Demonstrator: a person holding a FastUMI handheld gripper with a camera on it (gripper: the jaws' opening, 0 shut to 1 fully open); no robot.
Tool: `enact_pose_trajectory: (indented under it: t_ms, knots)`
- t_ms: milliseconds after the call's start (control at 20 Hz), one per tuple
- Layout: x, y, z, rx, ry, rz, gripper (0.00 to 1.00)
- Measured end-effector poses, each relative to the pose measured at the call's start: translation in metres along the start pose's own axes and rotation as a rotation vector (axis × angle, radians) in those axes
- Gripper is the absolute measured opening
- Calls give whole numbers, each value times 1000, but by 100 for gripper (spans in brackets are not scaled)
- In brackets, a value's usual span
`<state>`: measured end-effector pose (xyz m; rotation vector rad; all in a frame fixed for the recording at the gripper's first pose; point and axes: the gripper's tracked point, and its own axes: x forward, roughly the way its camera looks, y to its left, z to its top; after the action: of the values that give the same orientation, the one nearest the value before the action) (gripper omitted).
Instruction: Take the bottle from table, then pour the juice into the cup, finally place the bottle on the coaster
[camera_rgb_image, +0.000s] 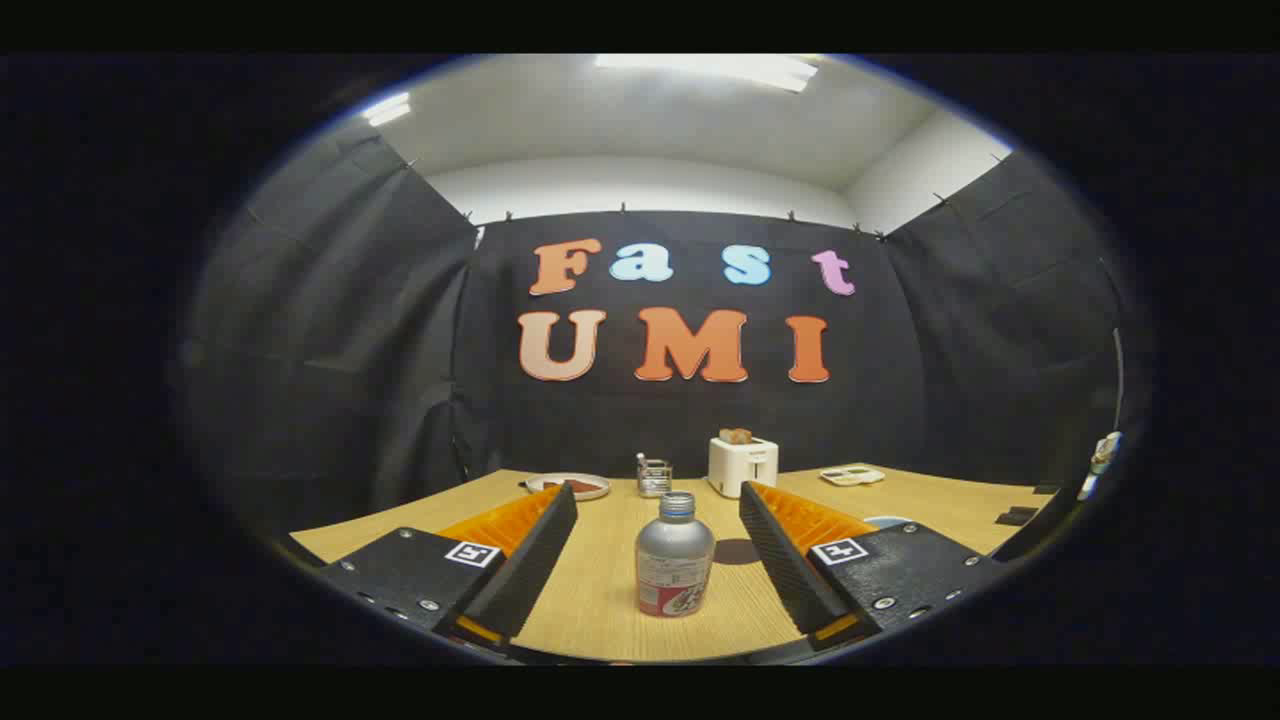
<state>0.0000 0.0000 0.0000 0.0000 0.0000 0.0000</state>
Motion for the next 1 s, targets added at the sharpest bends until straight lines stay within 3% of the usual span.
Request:
enact_pose_trajectory:
  t_ms: [500, 1000]
  knots:
    - [9, 16, -16, -36, 61, 30, 97]
    - [10, 1, -25, -43, 94, -16, 97]
